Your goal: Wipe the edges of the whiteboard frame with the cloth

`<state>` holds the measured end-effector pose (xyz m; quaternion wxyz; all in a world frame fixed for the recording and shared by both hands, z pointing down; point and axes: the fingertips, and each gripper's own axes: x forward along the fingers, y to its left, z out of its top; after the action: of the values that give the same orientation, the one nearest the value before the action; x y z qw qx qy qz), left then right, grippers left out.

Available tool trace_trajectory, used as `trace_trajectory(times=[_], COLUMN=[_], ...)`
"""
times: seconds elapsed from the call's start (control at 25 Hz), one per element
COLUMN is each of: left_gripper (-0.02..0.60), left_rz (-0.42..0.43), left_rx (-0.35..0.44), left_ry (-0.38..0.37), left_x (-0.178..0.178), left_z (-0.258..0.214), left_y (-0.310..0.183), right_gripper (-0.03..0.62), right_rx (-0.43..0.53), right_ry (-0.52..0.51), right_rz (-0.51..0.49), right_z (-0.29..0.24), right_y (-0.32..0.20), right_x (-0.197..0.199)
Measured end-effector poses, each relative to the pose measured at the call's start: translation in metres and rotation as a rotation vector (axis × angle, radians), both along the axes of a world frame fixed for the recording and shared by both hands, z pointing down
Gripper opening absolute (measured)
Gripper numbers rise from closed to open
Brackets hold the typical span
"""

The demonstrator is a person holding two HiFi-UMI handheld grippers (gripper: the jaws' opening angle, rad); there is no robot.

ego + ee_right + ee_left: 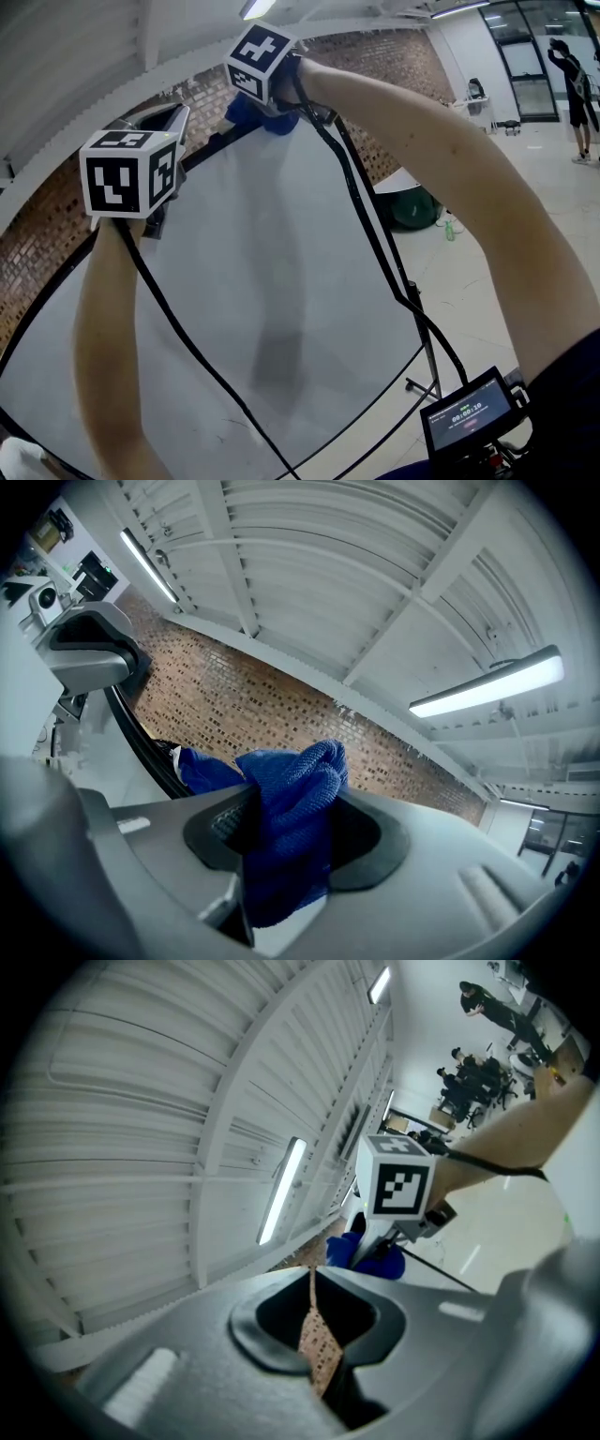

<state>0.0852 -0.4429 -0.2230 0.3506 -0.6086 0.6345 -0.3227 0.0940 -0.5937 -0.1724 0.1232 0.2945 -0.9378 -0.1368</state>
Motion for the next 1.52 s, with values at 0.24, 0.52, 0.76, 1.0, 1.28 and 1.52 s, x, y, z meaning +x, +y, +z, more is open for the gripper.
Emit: trace_trajectory(times=[0.24,0.52,0.76,1.0,1.28,1.52], left_gripper=[0.018,0.018,0.018,0.018,0.018,0.017], left_rz=[-0.012,-0.033,-0.066,-0.054,-0.046,0.004], left_rx=[0.006,-0.017,-0.035,-0.064,-0.127,-0.131], left_ry=[-0.002,0.009,-0.014,-0.029,-0.041,-0.047], left_x=[-0.009,-0.012,0.027,0.043,0.059,0.074], left_z=[0.001,0.018,0.04,0.057,0.076,0.075], left_y=[0.003,-0.005,-0.058,-0.07,-0.079,-0.079], right_gripper=[0.192,0.192,0.192,0.193,0.196,0.196], right_rx=[0.021,0.026,-0.1,-0.282,-0.149,-0.12], right_ry=[0.012,-0.034,-0.211,-0.422,-0.472,-0.518], right_rz=[0.011,-0.048,-0.213,-0.376,-0.656,-0.743], right_z=[0.0,-0.002,0.024,0.059,0.09,0.091], right_y=[0.001,0.005,-0.036,-0.044,-0.016,-0.005], right_x=[-0.003,0.002,0.047,0.059,0.046,0.047])
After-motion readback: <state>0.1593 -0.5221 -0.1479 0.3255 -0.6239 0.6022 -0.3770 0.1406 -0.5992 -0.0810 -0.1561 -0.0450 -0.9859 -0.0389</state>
